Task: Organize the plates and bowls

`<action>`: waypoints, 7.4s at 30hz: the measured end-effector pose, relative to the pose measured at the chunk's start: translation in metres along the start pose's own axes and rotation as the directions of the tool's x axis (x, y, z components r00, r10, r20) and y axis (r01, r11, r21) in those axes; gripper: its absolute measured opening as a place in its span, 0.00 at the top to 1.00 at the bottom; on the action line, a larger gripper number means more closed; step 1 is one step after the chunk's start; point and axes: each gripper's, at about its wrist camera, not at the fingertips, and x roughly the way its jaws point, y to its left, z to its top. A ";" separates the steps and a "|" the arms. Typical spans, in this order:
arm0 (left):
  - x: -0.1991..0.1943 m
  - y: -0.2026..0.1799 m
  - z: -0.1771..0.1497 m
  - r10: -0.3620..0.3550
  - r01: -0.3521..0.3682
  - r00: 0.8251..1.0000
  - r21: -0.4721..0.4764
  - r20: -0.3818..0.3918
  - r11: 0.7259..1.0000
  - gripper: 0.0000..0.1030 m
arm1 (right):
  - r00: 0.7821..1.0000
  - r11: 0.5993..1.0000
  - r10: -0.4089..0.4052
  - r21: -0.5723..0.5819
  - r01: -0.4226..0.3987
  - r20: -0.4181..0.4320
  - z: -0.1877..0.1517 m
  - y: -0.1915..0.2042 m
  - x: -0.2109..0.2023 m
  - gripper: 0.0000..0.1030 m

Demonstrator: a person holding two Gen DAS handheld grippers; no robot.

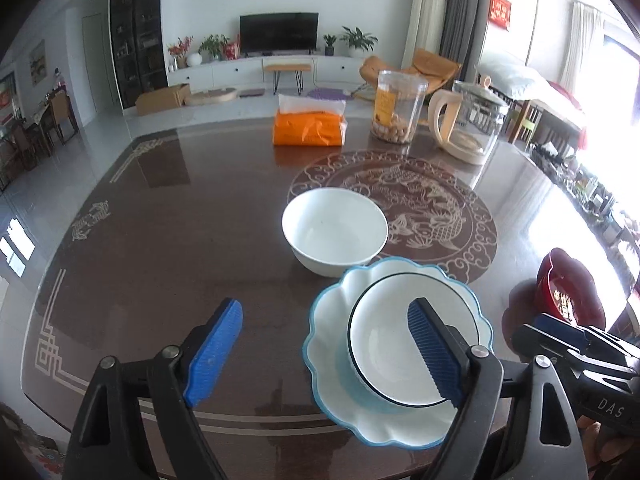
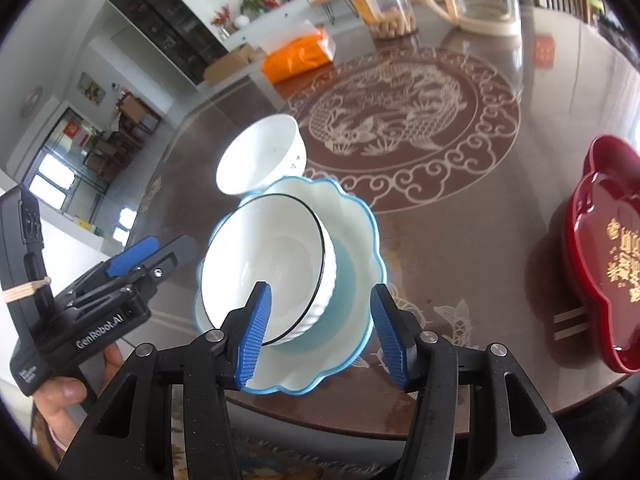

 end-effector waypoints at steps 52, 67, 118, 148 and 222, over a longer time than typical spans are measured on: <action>-0.035 0.034 0.021 0.121 -0.129 0.981 0.049 0.152 0.990 0.01 | 0.775 0.802 -0.217 -0.344 0.488 0.593 -0.016 0.083 -0.081 0.20; 0.126 0.066 0.108 -0.135 0.122 0.890 -0.057 -0.435 0.991 0.03 | 0.913 0.996 0.082 0.009 -0.086 -0.399 0.162 0.029 0.095 0.20; 0.036 0.000 0.079 -0.197 0.220 0.862 -0.005 -0.466 0.975 0.94 | 0.893 1.000 0.011 -0.013 -0.018 -0.450 0.105 0.041 0.049 0.91; 0.079 -0.030 0.030 -0.024 0.145 0.854 0.193 -0.520 0.970 0.94 | 0.873 0.997 -0.065 -0.001 0.074 -0.484 0.066 0.010 0.082 0.90; -0.113 -0.019 -0.003 -0.008 0.000 0.969 0.035 0.247 0.999 0.00 | 0.649 0.777 -0.494 -0.041 0.628 0.578 -0.062 0.076 -0.140 0.25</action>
